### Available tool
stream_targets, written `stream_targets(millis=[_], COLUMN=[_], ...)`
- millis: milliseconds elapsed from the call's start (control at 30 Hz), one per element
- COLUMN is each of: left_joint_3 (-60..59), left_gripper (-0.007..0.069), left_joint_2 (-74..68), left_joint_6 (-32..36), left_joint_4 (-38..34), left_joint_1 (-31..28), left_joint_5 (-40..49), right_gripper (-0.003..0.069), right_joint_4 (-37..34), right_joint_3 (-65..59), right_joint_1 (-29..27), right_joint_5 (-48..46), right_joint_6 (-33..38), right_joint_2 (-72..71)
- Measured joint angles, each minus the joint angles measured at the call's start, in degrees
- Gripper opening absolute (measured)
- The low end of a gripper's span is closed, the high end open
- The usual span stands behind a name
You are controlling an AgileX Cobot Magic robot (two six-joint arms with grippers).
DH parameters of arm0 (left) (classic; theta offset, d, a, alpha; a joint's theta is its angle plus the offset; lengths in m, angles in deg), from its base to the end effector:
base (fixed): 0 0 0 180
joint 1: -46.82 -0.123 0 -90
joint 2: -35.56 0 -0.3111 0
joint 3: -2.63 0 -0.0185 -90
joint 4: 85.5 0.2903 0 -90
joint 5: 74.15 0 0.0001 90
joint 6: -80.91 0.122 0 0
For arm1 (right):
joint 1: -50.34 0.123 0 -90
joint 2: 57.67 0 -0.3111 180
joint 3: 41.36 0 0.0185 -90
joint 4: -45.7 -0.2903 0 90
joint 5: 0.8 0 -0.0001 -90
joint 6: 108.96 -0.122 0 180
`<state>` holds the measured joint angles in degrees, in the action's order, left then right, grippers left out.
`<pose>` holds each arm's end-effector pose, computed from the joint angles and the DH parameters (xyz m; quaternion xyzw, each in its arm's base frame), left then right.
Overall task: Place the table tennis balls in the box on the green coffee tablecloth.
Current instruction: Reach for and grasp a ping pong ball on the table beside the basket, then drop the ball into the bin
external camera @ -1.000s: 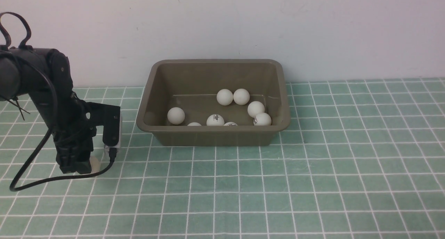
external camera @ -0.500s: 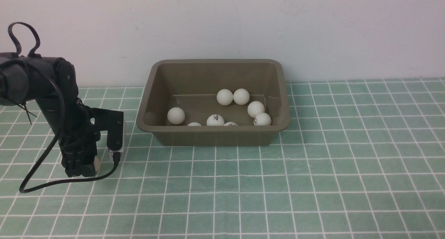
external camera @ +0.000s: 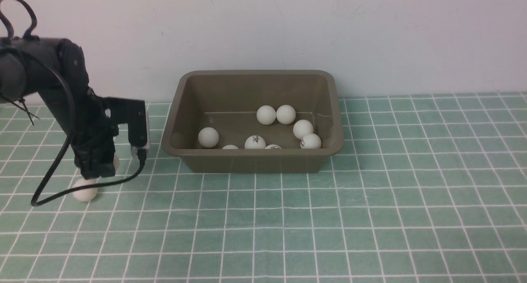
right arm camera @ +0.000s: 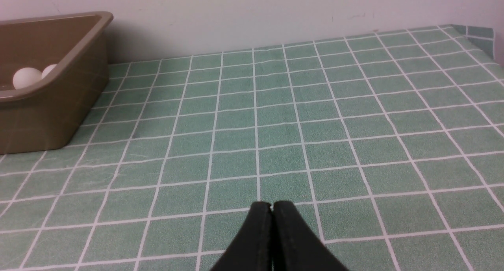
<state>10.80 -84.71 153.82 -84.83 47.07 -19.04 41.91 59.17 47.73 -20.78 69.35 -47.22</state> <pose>0.4597 -0.0008 0.1806 0.5945 0.7964 0.0701 0.0867 0.0990 -0.0018 0.1568 0.0496 0.8169 0.0225 0.5742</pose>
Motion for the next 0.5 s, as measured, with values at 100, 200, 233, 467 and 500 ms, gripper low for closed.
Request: stream_targets(millis=[100, 200, 233, 467, 500], left_joint_3=[4.2, 7.6, 8.8, 13.1, 13.3], left_gripper=[0.0353, 0.0353, 0.0353, 0.0353, 0.0353], left_joint_2=[1.1, 1.6, 1.7, 1.6, 1.0], left_joint_6=[-1.1, -1.3, -1.3, 0.7, 2.0], left_joint_4=[-1.6, -4.2, -5.7, -18.1, -19.5], left_joint_1=[0.9, 2.0, 2.6, 9.8, 11.3], left_joint_5=[2.1, 2.8, 3.0, -1.9, -4.2], right_gripper=[-0.0010, -0.0010, -0.0010, -0.0010, -0.0010], right_joint_4=[0.0, 0.0, 0.0, 0.0, 0.0], right_joint_3=[0.0, 0.0, 0.0, 0.0, 0.0], right_joint_1=[0.0, 0.0, 0.0, 0.0, 0.0], right_joint_5=[0.0, 0.0, 0.0, 0.0, 0.0], right_joint_6=[0.0, 0.0, 0.0, 0.0, 0.0], right_joint_2=[0.0, 0.0, 0.0, 0.0, 0.0])
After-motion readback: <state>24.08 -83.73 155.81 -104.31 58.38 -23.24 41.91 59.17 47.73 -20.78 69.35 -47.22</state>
